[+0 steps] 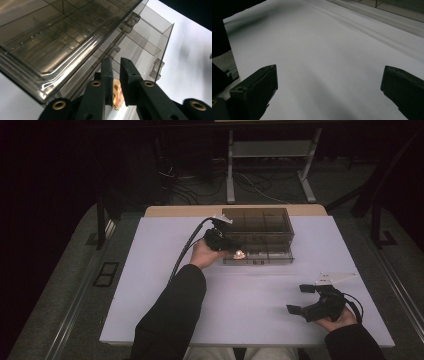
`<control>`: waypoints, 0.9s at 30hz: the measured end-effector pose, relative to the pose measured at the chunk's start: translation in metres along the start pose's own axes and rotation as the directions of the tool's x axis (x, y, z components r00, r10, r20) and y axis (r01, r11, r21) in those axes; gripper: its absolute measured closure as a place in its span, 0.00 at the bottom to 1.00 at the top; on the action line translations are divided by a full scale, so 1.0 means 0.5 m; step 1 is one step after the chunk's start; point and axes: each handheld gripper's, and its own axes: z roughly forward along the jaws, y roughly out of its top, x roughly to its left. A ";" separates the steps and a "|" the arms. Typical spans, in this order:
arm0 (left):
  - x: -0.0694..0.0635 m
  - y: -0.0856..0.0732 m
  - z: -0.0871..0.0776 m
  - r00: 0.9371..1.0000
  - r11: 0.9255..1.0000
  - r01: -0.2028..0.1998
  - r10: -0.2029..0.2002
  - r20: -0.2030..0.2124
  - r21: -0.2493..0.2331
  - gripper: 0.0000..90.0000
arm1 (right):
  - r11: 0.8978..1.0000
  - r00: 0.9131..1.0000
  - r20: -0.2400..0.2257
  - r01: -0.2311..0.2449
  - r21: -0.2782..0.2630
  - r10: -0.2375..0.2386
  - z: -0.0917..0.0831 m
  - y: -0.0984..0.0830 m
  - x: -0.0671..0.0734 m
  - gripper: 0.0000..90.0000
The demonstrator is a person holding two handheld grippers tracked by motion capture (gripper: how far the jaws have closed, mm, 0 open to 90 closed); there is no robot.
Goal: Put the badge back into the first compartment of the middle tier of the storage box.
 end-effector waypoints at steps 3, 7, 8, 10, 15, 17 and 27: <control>-0.006 0.002 -0.010 1.000 1.000 -0.009 0.009 -0.013 0.003 0.81 | 1.000 1.000 -0.001 -0.004 0.000 0.004 -0.001 0.000 0.000 0.01; -0.017 0.007 -0.027 0.999 1.000 -0.025 0.025 -0.033 -0.002 0.71 | 1.000 1.000 0.002 -0.008 -0.001 0.008 -0.002 0.000 -0.001 0.01; -0.021 0.008 -0.030 0.999 1.000 -0.024 0.024 -0.036 -0.004 0.68 | 1.000 1.000 0.002 -0.007 -0.001 0.007 -0.001 0.000 -0.001 0.01; -0.027 0.009 -0.037 0.998 0.999 -0.036 0.036 -0.042 -0.006 0.61 | 1.000 1.000 0.002 -0.007 0.000 0.007 -0.001 0.001 0.000 0.01; -0.042 0.006 -0.052 0.996 0.997 -0.071 0.070 -0.062 -0.015 0.47 | 1.000 1.000 0.003 -0.007 -0.002 0.007 -0.002 0.001 0.000 0.01; -0.045 0.005 -0.057 0.997 0.997 -0.068 0.067 -0.045 -0.029 0.42 | 1.000 1.000 0.004 -0.008 -0.003 0.008 -0.002 0.001 0.000 0.01; -0.060 -0.004 -0.084 0.998 0.994 -0.064 0.062 -0.029 -0.083 0.11 | 1.000 1.000 0.003 -0.009 -0.005 0.009 -0.004 0.001 0.001 0.01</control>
